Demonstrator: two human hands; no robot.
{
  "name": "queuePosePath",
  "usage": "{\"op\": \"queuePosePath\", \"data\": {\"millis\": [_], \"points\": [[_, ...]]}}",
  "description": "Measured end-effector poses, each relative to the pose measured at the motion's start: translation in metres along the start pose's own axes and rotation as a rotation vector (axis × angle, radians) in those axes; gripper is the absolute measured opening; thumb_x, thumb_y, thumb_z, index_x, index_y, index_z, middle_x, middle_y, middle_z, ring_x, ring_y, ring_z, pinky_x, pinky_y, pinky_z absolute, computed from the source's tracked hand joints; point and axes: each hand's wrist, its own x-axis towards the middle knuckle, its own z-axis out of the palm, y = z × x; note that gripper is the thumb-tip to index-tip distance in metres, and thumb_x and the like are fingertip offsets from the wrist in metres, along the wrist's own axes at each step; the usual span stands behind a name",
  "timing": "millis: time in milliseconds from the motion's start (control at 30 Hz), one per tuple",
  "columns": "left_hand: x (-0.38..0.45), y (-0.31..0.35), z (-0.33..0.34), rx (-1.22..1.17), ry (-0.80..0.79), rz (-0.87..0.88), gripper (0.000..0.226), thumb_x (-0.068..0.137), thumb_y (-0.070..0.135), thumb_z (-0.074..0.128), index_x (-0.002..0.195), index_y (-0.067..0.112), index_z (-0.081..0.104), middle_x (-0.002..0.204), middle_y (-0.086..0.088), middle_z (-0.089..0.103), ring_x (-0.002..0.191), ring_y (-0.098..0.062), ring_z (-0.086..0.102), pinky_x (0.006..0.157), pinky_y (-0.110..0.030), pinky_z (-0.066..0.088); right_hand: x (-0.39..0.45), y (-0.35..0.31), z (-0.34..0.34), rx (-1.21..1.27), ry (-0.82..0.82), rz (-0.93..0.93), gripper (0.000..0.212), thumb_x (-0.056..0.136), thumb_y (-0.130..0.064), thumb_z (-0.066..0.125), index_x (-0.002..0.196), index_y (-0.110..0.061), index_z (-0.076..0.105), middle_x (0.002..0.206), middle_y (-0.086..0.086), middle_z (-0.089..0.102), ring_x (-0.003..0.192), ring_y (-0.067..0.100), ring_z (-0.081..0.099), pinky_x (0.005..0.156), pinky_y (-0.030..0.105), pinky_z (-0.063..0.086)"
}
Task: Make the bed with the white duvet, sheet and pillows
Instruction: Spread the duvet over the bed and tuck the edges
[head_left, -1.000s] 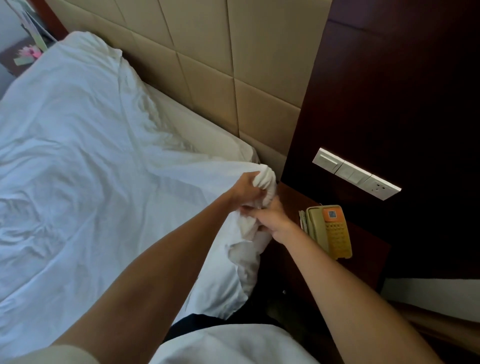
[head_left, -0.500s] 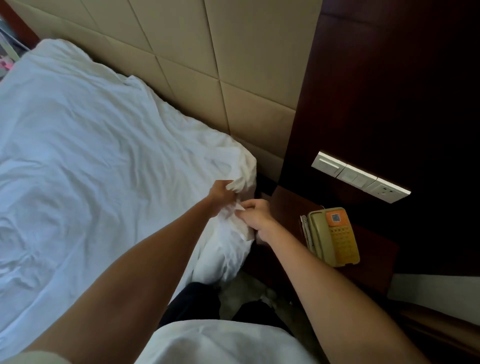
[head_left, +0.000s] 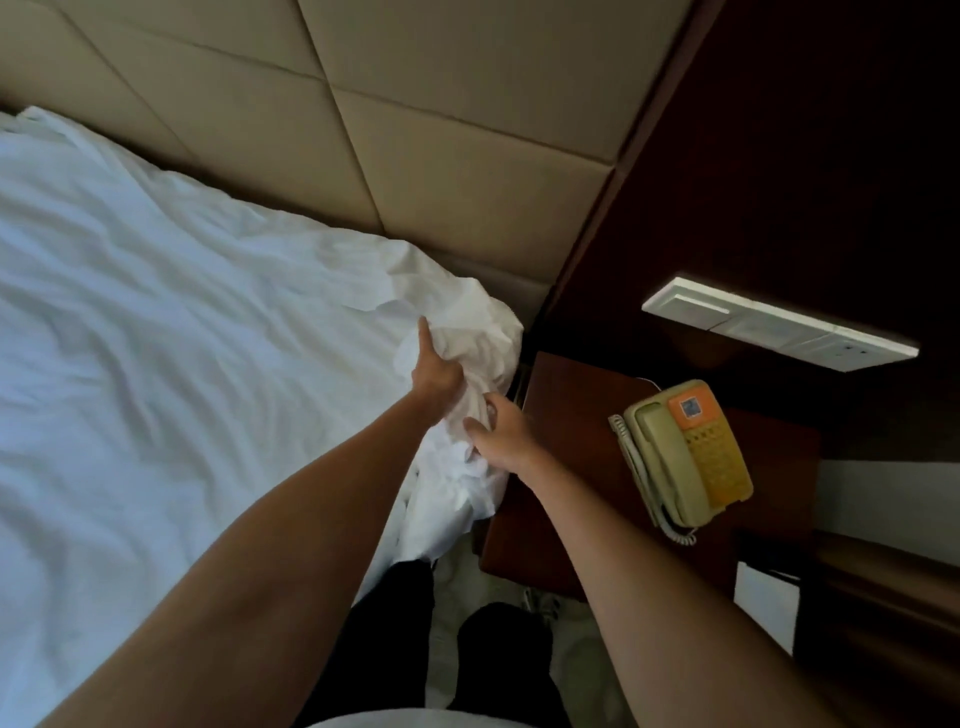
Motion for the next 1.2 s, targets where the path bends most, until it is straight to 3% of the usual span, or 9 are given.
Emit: {"op": "queuePosePath", "data": {"millis": [133,233,333,533,667,767,1033,1133,1200], "points": [[0.056,-0.011,0.008,-0.042,-0.231,-0.006,0.093,0.092,-0.006,0.049,0.155,0.035,-0.006,0.161,-0.009,0.019,0.138,-0.033,0.040,0.087,-0.032,0.050,0.048,0.007,0.015,0.205,0.006,0.114,0.039,0.092,-0.032,0.059,0.128,-0.020,0.048,0.118,0.003,0.064,0.101,0.018,0.063,0.058,0.021,0.049],[0.086,-0.028,0.017,0.171,-0.327,0.027,0.091,0.092,0.011,0.065,0.157,0.024,0.003,0.162,-0.007,0.018,0.145,-0.026,0.028,0.111,-0.034,0.034,0.080,0.020,0.035,0.278,0.005,0.124,0.055,0.082,-0.040,0.071,0.129,-0.023,0.050,0.118,-0.005,0.066,0.109,0.014,0.063,0.074,0.020,0.051],[0.100,-0.046,0.027,0.422,-0.364,0.018,0.086,0.091,0.026,0.067,0.156,0.018,0.012,0.156,-0.009,0.030,0.142,-0.026,0.032,0.111,-0.032,0.031,0.105,0.034,0.050,0.261,0.013,0.138,0.074,0.069,-0.042,0.080,0.131,-0.021,0.048,0.124,-0.004,0.065,0.117,0.015,0.060,0.099,0.033,0.050],[0.102,-0.056,0.023,0.706,-0.221,0.106,0.062,0.093,0.021,0.055,0.150,0.020,0.032,0.147,-0.013,0.045,0.134,-0.031,0.043,0.106,-0.036,0.036,0.095,0.033,0.039,0.207,-0.047,0.094,0.060,0.075,-0.023,0.082,0.128,-0.026,0.054,0.105,-0.012,0.064,0.106,0.012,0.063,0.090,0.024,0.051],[0.079,-0.048,0.017,0.489,-0.229,-0.033,0.044,0.087,0.016,0.058,0.129,0.004,0.053,0.128,-0.020,0.059,0.114,-0.035,0.059,0.083,-0.037,0.050,0.069,0.018,0.024,0.147,-0.007,-0.012,0.066,0.070,-0.033,0.085,0.129,-0.031,0.054,0.116,-0.009,0.063,0.104,0.011,0.062,0.088,0.031,0.056],[0.033,-0.030,0.010,0.160,-0.192,-0.119,0.033,0.090,0.017,0.058,0.120,0.003,0.056,0.109,-0.015,0.062,0.091,-0.027,0.062,0.059,-0.027,0.049,0.035,-0.003,0.003,0.050,-0.050,-0.100,0.058,0.082,-0.018,0.073,0.132,-0.031,0.049,0.121,-0.005,0.062,0.106,0.013,0.059,0.090,0.034,0.055],[-0.106,-0.010,-0.024,-0.323,-0.228,-0.095,0.071,0.082,0.054,0.066,0.145,0.035,0.038,0.138,0.008,0.051,0.127,-0.017,0.048,0.111,-0.039,0.037,-0.059,-0.056,-0.050,0.046,-0.094,-0.191,0.066,0.094,-0.008,0.053,0.148,-0.037,0.029,0.148,0.003,0.037,0.131,0.023,0.042,0.101,0.034,0.045],[-0.156,-0.018,-0.033,-0.365,-0.132,0.115,0.067,0.086,0.057,0.064,0.146,0.039,0.041,0.144,0.012,0.051,0.131,-0.007,0.048,0.112,-0.031,0.037,-0.092,-0.077,-0.055,0.034,-0.238,-0.296,0.060,0.098,-0.001,0.043,0.149,-0.031,0.036,0.154,0.002,0.033,0.136,0.021,0.039,0.098,0.024,0.043],[-0.188,-0.022,-0.040,-0.331,-0.006,0.217,0.048,0.094,0.045,0.060,0.140,0.034,0.051,0.134,0.010,0.061,0.124,-0.002,0.055,0.107,-0.024,0.041,-0.110,-0.084,-0.051,0.044,-0.283,-0.305,0.052,0.098,0.000,0.038,0.142,-0.026,0.049,0.145,0.005,0.042,0.117,0.016,0.055,0.082,0.021,0.054]]}}
